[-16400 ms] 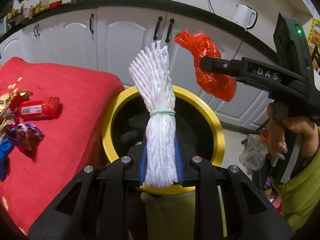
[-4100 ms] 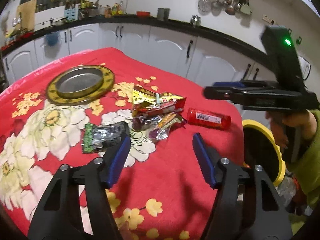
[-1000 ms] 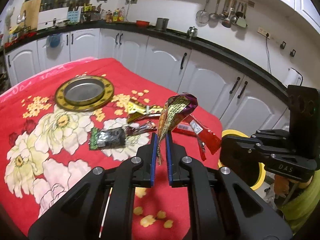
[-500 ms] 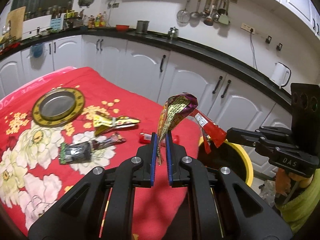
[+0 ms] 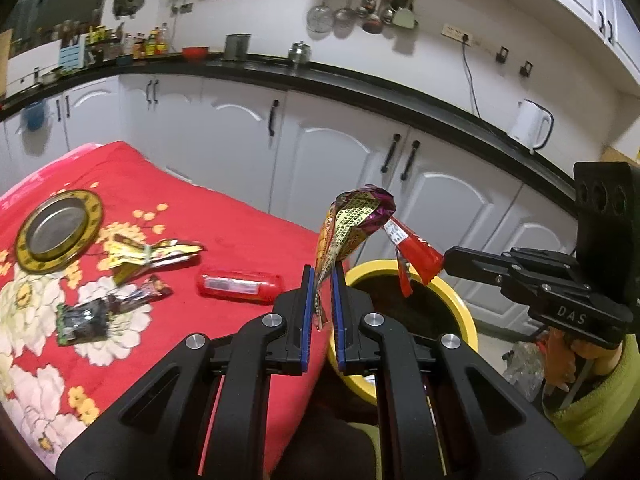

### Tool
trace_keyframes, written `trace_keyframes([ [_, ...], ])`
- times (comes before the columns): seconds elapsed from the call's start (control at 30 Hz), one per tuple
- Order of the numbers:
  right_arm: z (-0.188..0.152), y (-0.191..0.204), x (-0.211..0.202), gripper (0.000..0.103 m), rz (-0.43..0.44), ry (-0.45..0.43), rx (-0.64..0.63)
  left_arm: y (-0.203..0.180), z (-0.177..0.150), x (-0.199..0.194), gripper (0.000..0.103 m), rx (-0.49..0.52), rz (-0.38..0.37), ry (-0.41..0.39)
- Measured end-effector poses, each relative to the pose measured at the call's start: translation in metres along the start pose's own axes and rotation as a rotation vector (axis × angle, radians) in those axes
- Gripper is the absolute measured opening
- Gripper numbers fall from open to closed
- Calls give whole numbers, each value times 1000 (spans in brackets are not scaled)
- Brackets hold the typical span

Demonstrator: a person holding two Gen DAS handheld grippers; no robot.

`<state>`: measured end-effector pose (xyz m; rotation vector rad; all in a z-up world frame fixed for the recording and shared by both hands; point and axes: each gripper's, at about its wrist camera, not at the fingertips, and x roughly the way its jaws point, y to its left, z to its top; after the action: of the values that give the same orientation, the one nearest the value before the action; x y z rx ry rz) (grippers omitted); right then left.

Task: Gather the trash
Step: 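Carry the gold wrapper and red wrapper over the bin with both tools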

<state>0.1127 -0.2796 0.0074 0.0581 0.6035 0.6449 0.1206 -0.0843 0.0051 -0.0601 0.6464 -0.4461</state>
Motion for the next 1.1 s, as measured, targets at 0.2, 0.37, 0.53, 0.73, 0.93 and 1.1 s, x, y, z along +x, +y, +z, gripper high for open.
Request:
trace_keyframes([
  [0.2, -10, -26, -14, 1, -44, -6, 50, -18, 1, 14, 5, 24, -25, 17],
  [0.37, -21, -46, -26, 1, -79, -9, 84, -35, -1, 30, 5, 45, -50, 42],
  [0.53, -32, -65, -37, 1, -107, -12, 122, -47, -5, 44, 5, 61, -71, 64],
  [0.73, -42, -80, -46, 1, -136, -11, 145, -66, -13, 62, 5, 83, -99, 101],
  [0.93, -54, -94, -50, 1, -154, 6, 174, -81, -22, 79, 5, 106, -123, 139],
  [1.1, -65, -103, -51, 1, -161, 22, 193, -89, -28, 90, 5, 116, -133, 162],
])
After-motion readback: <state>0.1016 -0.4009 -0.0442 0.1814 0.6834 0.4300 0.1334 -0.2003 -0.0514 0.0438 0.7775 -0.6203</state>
